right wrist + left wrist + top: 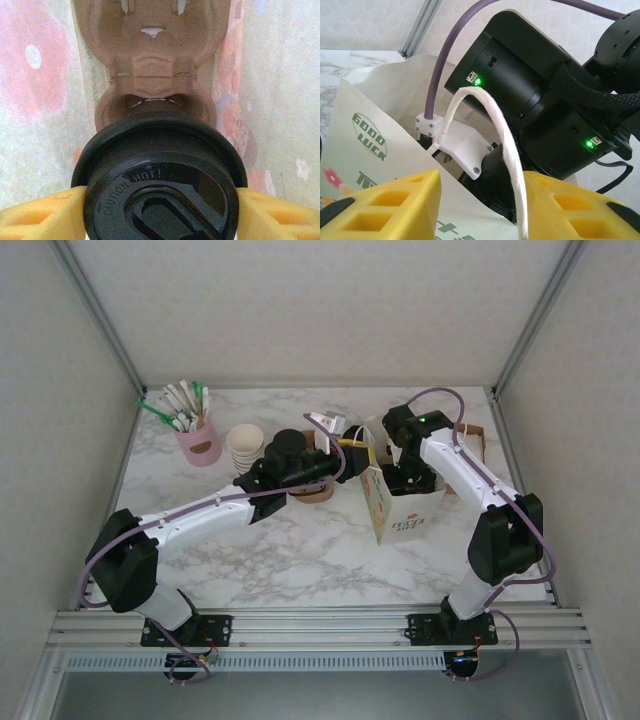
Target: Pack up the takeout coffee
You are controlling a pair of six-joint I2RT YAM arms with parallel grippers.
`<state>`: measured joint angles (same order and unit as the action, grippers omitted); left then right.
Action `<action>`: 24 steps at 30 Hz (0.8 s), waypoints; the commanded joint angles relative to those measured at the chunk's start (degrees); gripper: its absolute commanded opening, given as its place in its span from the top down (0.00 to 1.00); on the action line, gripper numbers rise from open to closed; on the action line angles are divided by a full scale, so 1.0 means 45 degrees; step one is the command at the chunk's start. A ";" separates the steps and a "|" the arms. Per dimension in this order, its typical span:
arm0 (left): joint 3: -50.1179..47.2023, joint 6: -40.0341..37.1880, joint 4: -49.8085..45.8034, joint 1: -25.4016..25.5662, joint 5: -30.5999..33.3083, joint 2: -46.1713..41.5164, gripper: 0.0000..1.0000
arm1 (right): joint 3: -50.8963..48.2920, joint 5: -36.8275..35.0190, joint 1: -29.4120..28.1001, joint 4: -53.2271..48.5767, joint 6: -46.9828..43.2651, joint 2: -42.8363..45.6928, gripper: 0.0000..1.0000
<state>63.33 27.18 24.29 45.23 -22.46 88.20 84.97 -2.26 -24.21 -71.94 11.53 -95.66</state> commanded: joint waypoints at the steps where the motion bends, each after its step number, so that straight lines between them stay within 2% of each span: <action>1: 0.0086 -0.0137 0.0187 0.0085 0.0198 -0.0110 0.55 | -0.0323 0.0054 0.0105 0.0519 -0.0082 -0.0263 0.31; 12: 0.0106 -0.0127 0.0168 0.0083 0.0210 -0.0096 0.55 | -0.1061 0.0110 0.0125 0.1372 -0.0074 -0.0555 0.31; 24: 0.0106 -0.0094 0.0253 0.0085 0.0234 -0.0036 0.54 | -0.1049 0.0066 0.0120 0.1321 -0.0070 -0.0348 0.31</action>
<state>63.33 27.20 24.32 45.23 -22.24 88.20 82.48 -2.33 -24.14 -67.88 11.51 -95.83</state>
